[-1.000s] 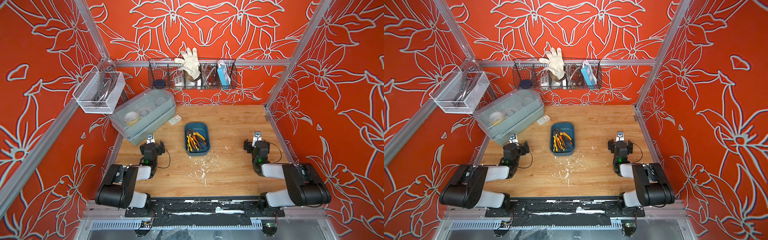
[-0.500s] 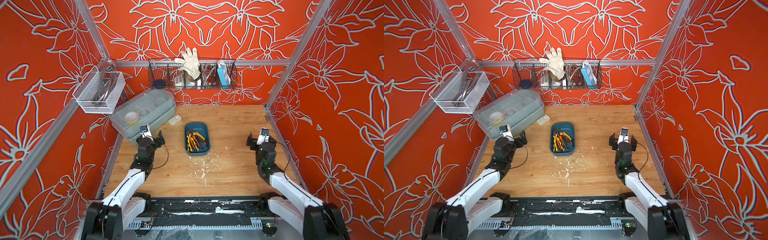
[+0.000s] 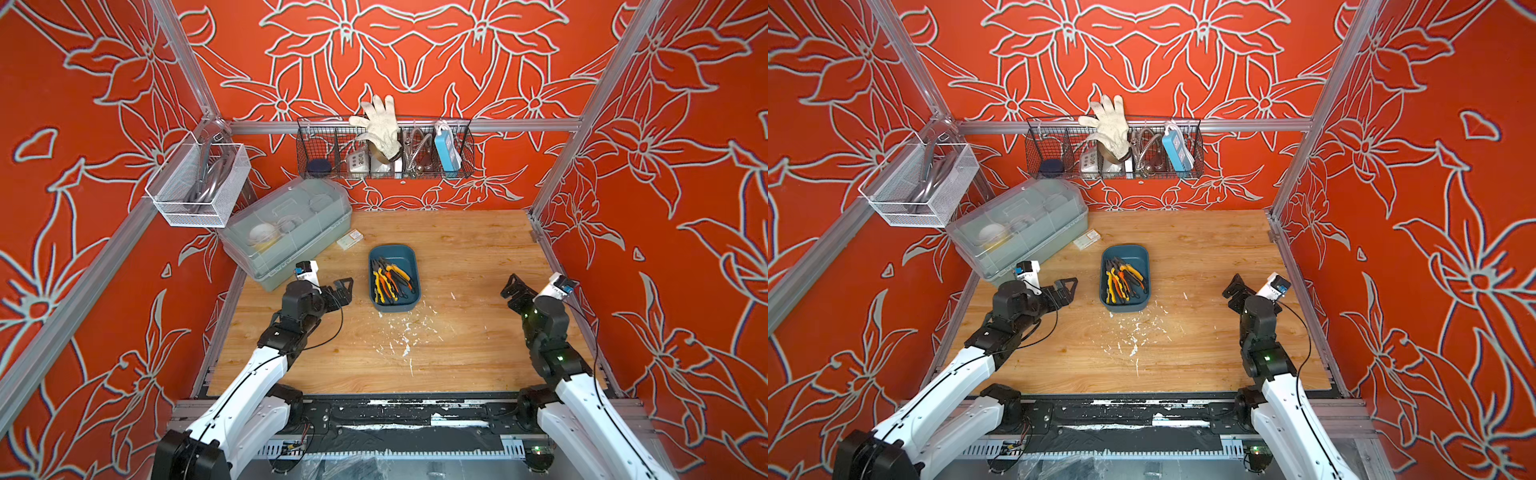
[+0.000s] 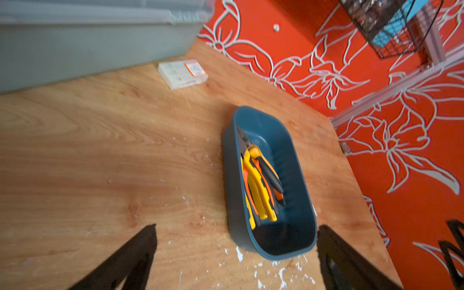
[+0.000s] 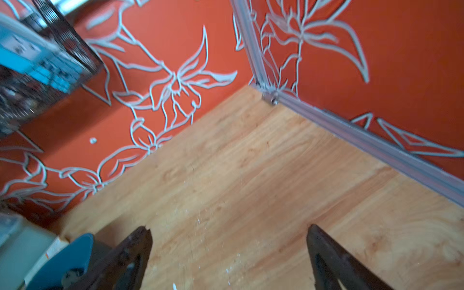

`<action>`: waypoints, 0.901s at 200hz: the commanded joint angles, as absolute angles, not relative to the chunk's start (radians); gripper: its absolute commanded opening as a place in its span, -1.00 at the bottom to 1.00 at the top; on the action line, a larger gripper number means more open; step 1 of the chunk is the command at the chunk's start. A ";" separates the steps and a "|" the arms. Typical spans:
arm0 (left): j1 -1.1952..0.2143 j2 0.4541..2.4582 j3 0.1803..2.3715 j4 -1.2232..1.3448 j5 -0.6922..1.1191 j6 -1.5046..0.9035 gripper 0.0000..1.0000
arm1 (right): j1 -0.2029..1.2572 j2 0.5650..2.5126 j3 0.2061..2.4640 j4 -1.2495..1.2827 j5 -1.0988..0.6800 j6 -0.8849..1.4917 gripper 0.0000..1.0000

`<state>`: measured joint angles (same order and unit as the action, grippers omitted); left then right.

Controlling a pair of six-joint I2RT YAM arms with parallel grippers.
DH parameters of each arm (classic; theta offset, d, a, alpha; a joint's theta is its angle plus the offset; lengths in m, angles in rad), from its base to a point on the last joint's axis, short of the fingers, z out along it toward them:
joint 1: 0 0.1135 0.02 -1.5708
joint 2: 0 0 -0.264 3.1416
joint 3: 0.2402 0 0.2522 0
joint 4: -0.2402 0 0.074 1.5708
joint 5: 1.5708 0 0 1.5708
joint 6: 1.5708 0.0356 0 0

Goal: Take the pliers out of the storage box
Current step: Pick up the pliers from the storage box.

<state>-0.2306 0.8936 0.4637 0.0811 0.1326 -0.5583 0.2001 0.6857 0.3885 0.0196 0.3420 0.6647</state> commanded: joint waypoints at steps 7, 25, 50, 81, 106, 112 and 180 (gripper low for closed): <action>-0.280 0.953 0.454 0.041 0.111 -0.545 0.96 | 0.283 0.928 0.510 -0.072 0.331 0.666 1.00; -0.284 0.936 0.454 0.023 0.094 -0.541 0.96 | 0.408 1.052 0.559 -0.039 0.435 0.584 1.00; -0.284 0.904 0.482 -0.096 0.002 -0.558 0.96 | 0.463 1.163 0.637 -0.027 0.335 0.579 1.00; -0.284 0.859 0.476 -0.165 -0.072 -0.601 0.97 | 0.465 1.315 0.760 -0.183 0.244 0.569 1.00; -0.283 0.822 0.413 -0.131 -0.122 -0.696 0.97 | 0.465 1.399 0.722 -0.130 0.167 0.560 0.97; -0.282 0.815 0.396 -0.133 -0.151 -0.738 0.97 | 0.470 1.397 0.731 -0.130 0.150 0.545 0.94; -0.281 0.898 0.360 0.046 0.058 -0.712 0.94 | 0.489 1.314 0.699 -0.060 0.117 0.436 0.84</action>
